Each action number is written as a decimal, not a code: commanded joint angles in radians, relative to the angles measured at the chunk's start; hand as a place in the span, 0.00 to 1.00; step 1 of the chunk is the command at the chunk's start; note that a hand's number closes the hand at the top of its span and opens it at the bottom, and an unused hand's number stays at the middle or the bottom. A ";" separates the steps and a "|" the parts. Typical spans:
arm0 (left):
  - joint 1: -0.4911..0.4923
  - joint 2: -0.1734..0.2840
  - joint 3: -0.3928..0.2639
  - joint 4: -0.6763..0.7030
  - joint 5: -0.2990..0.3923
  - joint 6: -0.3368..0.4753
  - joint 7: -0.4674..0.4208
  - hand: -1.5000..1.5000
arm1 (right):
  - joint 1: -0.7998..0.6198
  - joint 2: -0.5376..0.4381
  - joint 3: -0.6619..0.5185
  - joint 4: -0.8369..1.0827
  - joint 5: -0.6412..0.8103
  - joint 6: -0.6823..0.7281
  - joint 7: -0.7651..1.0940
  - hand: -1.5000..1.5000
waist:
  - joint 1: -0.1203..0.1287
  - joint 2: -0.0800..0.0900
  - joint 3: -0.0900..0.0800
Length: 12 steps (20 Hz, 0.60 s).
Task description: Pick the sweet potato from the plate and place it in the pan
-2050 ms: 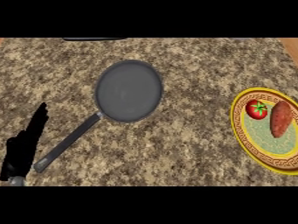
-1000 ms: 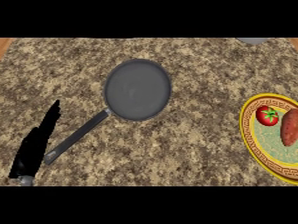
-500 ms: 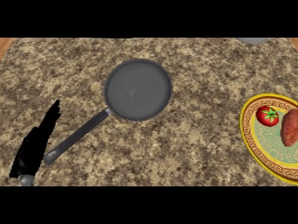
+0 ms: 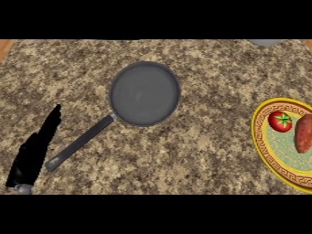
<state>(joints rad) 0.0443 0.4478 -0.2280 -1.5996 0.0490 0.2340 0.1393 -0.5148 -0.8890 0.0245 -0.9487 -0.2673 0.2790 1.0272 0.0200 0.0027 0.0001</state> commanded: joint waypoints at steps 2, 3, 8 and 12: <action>-0.026 -0.064 -0.036 0.023 -0.054 0.024 0.020 0.50 | -0.074 0.092 0.051 0.076 0.047 0.024 0.069 0.00 | -0.006 0.001 0.000; 0.021 -0.025 0.003 -0.034 -0.021 -0.009 0.010 0.50 | -0.073 0.068 0.037 0.114 0.044 0.076 0.047 0.00 | -0.003 0.000 0.000; 0.005 -0.037 0.019 0.006 -0.028 -0.017 -0.008 0.50 | -0.087 0.094 0.085 0.149 0.061 0.081 0.102 0.00 | -0.008 0.000 0.000; -0.028 -0.067 0.021 0.056 -0.060 -0.009 -0.013 0.50 | -0.109 0.123 0.089 0.160 0.063 0.080 0.134 0.00 | -0.014 -0.002 -0.001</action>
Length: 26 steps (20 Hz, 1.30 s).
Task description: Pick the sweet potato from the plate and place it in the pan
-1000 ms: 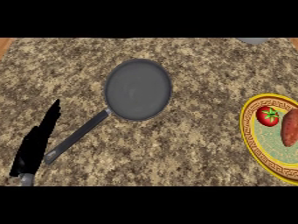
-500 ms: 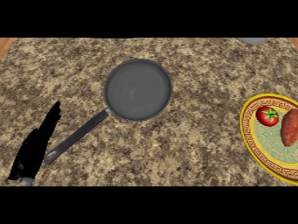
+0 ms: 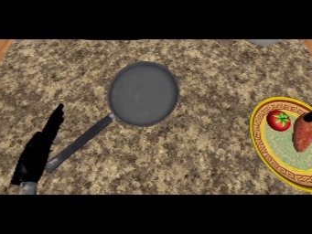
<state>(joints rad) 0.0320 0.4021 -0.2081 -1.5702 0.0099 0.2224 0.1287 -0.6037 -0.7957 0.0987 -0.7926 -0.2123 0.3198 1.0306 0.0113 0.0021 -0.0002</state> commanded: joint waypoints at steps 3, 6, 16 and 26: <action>0.055 -0.004 0.005 -0.059 -0.030 -0.002 0.013 0.50 | 0.009 0.039 0.017 -0.006 0.021 0.021 0.124 0.00 | -0.005 -0.004 0.000; 0.044 -0.011 0.032 -0.039 -0.006 -0.036 0.001 0.50 | -0.039 0.016 -0.008 0.091 0.022 0.092 0.089 0.00 | -0.001 -0.001 0.000; 0.026 -0.058 0.051 0.010 -0.052 -0.058 -0.033 0.50 | 0.002 0.093 0.004 0.109 0.089 0.037 0.042 0.00 | -0.004 -0.001 0.000; 0.051 -0.068 0.080 -0.074 -0.091 -0.091 0.043 0.50 | -0.020 0.173 -0.041 0.181 0.169 -0.026 -0.012 0.00 | 0.000 -0.001 0.001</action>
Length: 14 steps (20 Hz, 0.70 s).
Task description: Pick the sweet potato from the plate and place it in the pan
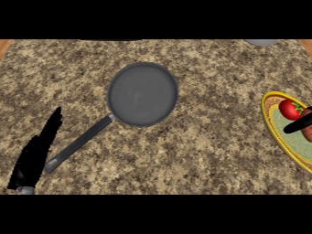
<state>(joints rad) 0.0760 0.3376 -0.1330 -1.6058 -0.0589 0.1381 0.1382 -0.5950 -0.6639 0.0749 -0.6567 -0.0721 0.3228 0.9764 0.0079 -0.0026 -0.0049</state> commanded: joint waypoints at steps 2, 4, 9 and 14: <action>0.009 -0.025 0.015 0.056 -0.010 -0.025 -0.057 0.50 | 0.014 0.025 -0.032 0.079 0.066 -0.057 -0.115 1.00 | 0.002 0.006 0.005; -0.048 -0.014 0.049 0.078 0.002 -0.039 -0.022 0.50 | -0.024 0.051 -0.044 0.020 0.043 -0.069 0.010 1.00 | -0.004 0.004 0.005; 0.007 0.000 0.052 -0.032 -0.004 -0.048 0.010 0.50 | 0.011 0.073 -0.089 0.035 0.038 -0.108 -0.052 1.00 | 0.000 0.002 0.005; 0.030 -0.027 0.060 0.009 -0.015 -0.037 -0.032 0.50 | 0.164 0.126 -0.034 -0.184 0.079 -0.180 -0.036 1.00 | -0.019 -0.004 0.004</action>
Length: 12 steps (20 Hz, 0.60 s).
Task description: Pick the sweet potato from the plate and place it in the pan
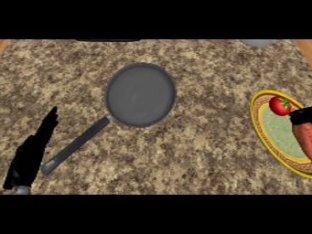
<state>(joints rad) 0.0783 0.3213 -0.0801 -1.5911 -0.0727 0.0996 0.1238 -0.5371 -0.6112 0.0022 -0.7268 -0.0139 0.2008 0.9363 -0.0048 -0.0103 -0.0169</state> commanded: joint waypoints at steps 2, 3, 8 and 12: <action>0.014 -0.043 -0.031 0.001 -0.041 0.045 0.014 0.50 | 0.103 0.190 0.177 -0.219 0.139 -0.169 0.032 1.00 | -0.027 -0.010 0.012; -0.009 -0.013 -0.008 -0.001 -0.010 0.008 0.023 0.50 | 0.049 0.219 0.231 -0.259 0.178 -0.170 0.101 1.00 | -0.019 -0.015 0.009; 0.026 0.005 0.014 0.006 -0.012 0.014 0.012 0.50 | 0.080 0.259 0.429 -0.430 0.440 -0.326 0.218 1.00 | -0.031 -0.033 0.006; 0.033 0.001 0.013 0.011 -0.008 0.009 0.012 0.50 | 0.056 0.253 0.530 -0.577 0.662 -0.423 0.288 1.00 | -0.047 -0.034 0.007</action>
<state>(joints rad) 0.1035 0.3218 -0.0712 -1.5825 -0.0817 0.1084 0.1381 -0.4576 -0.3878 0.4236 -1.1783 0.4678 -0.0916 1.0759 -0.0463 -0.0442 -0.0168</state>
